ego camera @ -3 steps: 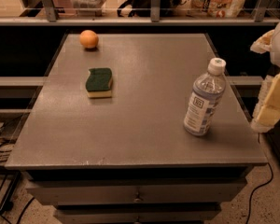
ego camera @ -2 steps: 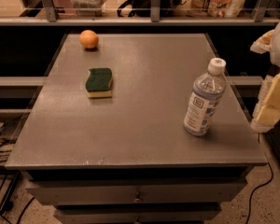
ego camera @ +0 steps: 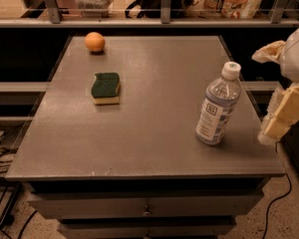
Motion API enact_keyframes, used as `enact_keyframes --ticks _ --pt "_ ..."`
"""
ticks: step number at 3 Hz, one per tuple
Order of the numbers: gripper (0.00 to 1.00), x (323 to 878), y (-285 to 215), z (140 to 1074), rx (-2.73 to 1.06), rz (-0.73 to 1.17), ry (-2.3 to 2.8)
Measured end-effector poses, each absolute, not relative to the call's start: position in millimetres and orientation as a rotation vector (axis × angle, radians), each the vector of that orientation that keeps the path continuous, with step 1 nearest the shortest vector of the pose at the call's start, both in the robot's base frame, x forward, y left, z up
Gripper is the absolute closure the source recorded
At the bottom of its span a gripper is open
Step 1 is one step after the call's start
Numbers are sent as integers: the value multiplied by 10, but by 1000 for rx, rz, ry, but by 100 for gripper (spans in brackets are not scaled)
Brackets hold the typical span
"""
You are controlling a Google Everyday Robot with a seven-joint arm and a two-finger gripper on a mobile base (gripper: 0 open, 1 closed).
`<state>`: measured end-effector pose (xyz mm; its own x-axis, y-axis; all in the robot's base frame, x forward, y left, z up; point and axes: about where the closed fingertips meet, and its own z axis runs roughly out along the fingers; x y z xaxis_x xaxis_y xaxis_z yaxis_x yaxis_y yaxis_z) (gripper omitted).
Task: Knock blue plastic bottle over
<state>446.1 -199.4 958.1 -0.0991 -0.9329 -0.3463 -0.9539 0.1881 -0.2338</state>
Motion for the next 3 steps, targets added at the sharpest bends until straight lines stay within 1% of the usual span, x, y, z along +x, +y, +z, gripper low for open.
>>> enact_keyframes --ticks 2,3 --pt "0 4616 -1529 9345 -1697 401 1818" --pt "19 4659 -1270 9330 -1665 524 1727"
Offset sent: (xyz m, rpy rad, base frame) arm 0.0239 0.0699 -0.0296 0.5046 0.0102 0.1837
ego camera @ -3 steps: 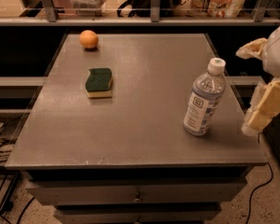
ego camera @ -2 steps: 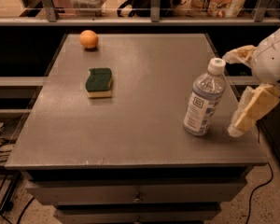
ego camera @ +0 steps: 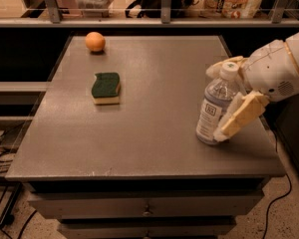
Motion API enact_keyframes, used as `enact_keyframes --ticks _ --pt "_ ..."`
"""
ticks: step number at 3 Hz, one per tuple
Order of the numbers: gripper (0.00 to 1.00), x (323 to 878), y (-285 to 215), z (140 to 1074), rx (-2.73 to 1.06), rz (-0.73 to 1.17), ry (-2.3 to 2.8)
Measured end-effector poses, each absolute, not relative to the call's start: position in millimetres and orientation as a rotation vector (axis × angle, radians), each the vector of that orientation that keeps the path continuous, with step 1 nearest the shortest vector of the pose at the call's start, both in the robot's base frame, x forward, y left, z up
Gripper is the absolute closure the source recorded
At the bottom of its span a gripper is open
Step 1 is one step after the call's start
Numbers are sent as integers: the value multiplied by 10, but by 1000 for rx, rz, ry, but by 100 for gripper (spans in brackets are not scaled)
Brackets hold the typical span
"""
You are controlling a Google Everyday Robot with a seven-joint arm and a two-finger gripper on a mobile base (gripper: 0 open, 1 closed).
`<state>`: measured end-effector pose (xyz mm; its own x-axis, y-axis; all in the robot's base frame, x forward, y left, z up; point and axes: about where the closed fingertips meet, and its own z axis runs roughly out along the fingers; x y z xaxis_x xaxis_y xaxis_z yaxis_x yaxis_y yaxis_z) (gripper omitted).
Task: Knock blue plastic bottle over
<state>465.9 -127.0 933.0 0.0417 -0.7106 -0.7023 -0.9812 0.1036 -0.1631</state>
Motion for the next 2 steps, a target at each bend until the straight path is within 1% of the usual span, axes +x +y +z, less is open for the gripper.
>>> enact_keyframes --ticks 1,2 --pt "42 4682 -1112 9351 -1648 588 1675" --pt "64 4714 -969 9358 -1667 600 1656"
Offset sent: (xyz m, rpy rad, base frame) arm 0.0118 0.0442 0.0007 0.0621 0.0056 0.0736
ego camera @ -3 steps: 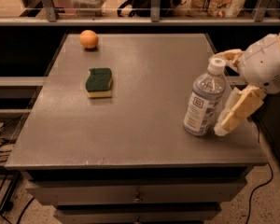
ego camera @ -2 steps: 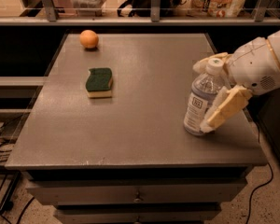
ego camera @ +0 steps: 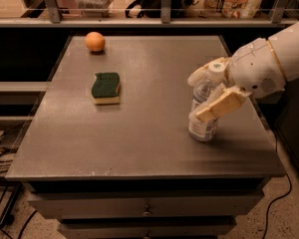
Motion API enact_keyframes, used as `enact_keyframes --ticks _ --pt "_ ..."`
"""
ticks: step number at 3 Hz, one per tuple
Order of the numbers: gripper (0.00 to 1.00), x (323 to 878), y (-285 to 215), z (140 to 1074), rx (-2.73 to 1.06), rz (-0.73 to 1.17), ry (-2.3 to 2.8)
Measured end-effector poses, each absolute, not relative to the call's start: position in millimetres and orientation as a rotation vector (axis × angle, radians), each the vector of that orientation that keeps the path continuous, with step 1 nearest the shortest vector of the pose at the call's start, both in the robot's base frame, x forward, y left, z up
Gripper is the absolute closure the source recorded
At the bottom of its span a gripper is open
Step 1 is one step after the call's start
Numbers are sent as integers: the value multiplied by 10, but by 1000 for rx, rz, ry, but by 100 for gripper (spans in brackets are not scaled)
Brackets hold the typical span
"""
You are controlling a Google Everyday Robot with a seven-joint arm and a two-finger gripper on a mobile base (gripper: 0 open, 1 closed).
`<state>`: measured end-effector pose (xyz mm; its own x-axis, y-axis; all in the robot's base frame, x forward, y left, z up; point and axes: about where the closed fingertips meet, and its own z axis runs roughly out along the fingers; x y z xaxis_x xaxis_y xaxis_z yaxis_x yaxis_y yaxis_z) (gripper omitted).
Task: Knock blue plastic bottle over
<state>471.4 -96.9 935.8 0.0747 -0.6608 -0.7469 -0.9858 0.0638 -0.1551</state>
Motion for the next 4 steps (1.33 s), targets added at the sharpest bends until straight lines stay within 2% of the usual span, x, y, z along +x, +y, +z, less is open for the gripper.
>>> enact_keyframes --ticks 1,2,3,4 --pt "88 4771 -772 9385 -1751 516 1643" --pt "100 4898 -599 9384 -1881 319 1642" --pt "100 5086 -576 9318 -1985 125 1663" --pt "84 5266 -608 9206 -2075 -68 1690"
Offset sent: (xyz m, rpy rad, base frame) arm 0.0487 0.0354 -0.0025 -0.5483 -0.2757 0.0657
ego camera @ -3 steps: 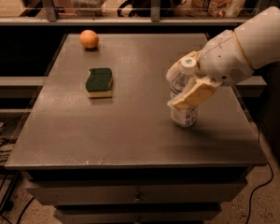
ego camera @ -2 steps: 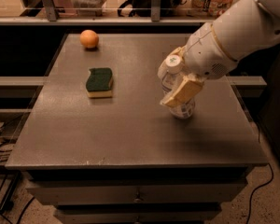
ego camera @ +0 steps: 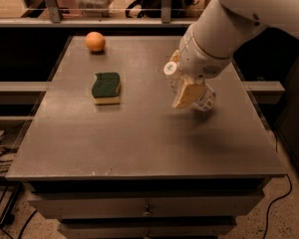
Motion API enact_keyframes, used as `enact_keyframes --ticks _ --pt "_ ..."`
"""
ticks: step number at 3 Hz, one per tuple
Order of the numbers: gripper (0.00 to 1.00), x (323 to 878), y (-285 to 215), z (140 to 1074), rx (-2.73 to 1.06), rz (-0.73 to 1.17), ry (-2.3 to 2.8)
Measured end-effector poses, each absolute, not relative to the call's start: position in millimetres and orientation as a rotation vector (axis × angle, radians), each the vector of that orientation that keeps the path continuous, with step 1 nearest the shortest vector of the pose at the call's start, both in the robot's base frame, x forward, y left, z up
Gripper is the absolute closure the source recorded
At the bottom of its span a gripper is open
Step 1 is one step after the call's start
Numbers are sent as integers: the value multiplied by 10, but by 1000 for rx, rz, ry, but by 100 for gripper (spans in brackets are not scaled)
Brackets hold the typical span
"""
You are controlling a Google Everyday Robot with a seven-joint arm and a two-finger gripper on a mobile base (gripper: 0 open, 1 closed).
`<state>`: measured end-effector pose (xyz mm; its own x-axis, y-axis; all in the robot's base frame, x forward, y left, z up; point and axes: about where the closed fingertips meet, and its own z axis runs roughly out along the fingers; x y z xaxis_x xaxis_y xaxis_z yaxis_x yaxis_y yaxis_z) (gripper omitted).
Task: Knock blue plastic bottle over
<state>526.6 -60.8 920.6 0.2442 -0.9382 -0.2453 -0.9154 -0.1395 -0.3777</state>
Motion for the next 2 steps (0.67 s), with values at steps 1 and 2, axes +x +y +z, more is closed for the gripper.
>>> enact_keyframes --ticks 1,2 --pt "61 5395 -623 9074 -2135 -187 1720" --pt "37 5463 -593 8968 -2158 -206 1750"
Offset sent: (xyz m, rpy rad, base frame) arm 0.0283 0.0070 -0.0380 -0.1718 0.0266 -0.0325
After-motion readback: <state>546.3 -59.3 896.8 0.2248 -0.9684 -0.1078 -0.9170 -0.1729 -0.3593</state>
